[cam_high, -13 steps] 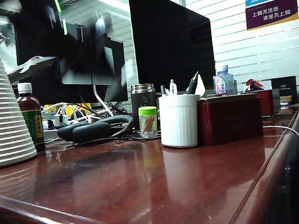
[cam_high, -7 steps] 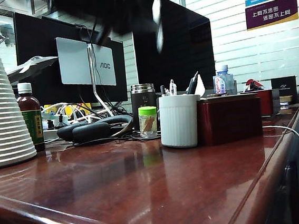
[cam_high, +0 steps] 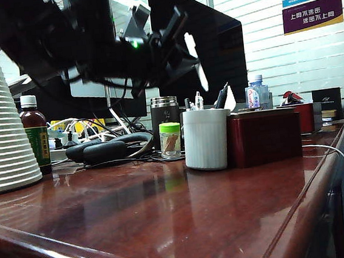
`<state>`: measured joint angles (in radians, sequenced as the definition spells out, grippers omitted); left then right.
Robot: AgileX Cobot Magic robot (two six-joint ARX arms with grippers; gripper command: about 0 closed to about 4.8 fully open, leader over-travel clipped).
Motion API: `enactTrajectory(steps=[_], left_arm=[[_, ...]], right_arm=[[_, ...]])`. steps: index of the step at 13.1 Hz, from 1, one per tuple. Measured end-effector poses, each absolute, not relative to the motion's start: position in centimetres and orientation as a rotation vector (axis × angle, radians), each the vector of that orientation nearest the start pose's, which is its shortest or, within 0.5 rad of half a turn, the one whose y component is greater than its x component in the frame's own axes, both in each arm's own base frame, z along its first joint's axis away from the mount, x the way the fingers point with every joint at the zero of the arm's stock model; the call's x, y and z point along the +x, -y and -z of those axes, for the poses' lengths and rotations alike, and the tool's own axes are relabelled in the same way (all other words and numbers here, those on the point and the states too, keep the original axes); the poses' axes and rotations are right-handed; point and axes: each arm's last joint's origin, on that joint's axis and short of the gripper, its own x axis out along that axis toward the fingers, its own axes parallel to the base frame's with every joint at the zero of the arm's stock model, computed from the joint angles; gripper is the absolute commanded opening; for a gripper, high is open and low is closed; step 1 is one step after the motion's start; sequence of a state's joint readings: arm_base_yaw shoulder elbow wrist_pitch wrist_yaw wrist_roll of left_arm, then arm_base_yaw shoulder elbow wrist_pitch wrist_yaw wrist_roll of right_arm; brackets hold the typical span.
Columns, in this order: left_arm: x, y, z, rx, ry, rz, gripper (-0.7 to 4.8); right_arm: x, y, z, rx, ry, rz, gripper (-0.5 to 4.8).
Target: Pick up all the pens on the desk and put them into the pen holder one by one.
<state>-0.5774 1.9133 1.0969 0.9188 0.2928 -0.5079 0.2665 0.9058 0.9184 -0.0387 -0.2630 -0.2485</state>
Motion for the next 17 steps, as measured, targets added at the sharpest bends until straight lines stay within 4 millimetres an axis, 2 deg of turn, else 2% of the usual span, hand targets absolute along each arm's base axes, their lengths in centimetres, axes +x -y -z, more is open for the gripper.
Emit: enactTrajectory(steps=[1, 5, 6, 8, 9, 10, 11, 12, 13, 17], left_arm=[[34.4, 23.4, -22.5, -0.430, -0.049, 0.857, -0.06], [34.6, 23.9, -20.3, -0.260, -0.085, 0.914, -0.06], [34.6, 23.9, -19.0, -0.128, -0.152, 0.906, -0.06], [34.6, 23.9, -18.9, -0.124, -0.157, 0.906, 0.01], [34.6, 23.9, -18.9, -0.129, -0.160, 0.905, 0.50], [34.6, 23.9, -18.9, -0.132, -0.161, 0.906, 1.56], [34.6, 23.9, -18.9, -0.134, -0.162, 0.905, 1.68], [34.6, 23.9, -18.9, -0.135, -0.163, 0.909, 2.60], [34.6, 23.9, -18.9, -0.135, -0.163, 0.911, 2.87], [34.6, 24.0, -19.0, -0.136, -0.161, 0.929, 2.87]], right_arm=[[18.8, -5.9, -37.1, -0.252, 0.033, -0.531, 2.07], [18.8, -5.9, -36.8, -0.264, 0.002, -0.535, 2.07], [18.8, -5.9, -36.7, -0.282, 0.004, -0.535, 2.07], [18.8, -5.9, -36.7, -0.291, 0.000, -0.536, 2.08], [18.8, -5.9, -36.7, -0.291, -0.001, -0.536, 2.08], [18.8, -5.9, -36.6, -0.291, -0.006, -0.537, 2.08], [18.8, -5.9, -36.6, -0.291, -0.008, -0.537, 2.08], [18.8, -5.9, -36.6, -0.291, -0.008, -0.537, 2.08], [18.8, -5.9, -36.6, -0.292, -0.008, -0.537, 2.08], [18.8, -5.9, -36.5, -0.293, -0.011, -0.538, 2.08]])
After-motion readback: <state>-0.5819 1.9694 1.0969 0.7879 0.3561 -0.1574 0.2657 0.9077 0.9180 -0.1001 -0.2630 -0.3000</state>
